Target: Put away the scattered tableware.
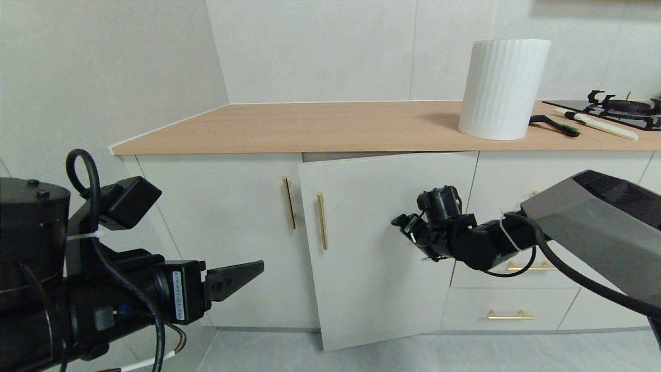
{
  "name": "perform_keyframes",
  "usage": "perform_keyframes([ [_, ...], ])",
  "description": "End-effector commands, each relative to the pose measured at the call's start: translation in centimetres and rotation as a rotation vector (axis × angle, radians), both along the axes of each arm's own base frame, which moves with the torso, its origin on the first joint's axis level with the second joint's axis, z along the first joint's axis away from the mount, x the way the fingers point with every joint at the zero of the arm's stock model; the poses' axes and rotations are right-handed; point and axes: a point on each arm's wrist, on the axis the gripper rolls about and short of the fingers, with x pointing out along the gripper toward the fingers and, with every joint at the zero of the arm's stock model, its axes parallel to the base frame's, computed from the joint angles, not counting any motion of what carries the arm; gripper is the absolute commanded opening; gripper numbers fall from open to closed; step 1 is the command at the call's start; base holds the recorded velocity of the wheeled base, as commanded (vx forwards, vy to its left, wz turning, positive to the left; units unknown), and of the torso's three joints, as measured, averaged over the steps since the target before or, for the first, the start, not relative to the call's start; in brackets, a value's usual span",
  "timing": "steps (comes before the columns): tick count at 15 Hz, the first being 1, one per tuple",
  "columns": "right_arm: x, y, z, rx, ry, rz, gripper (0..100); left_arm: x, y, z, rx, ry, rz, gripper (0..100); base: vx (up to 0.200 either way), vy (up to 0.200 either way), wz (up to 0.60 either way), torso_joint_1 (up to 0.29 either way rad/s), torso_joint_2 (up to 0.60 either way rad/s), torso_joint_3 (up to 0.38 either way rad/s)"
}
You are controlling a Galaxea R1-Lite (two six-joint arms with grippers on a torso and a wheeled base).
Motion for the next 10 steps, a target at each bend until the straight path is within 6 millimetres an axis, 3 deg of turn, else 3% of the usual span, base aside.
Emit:
perform_keyframes([
  [1, 1.2, -0.5, -0.8, 0.006, -0.001, -0.042, 100, 0.0, 0.0, 0.0, -0.001, -0.001, 0.001, 100, 0.000, 0.000, 0.00, 0.000, 0.00, 0.000],
  [10, 3.2, -1.8, -1.4, 0.006, -0.026, -0.154, 100, 0.0, 0.0, 0.0, 0.000, 0.001, 0.001, 100, 0.000, 0.000, 0.00, 0.000, 0.00, 0.000],
])
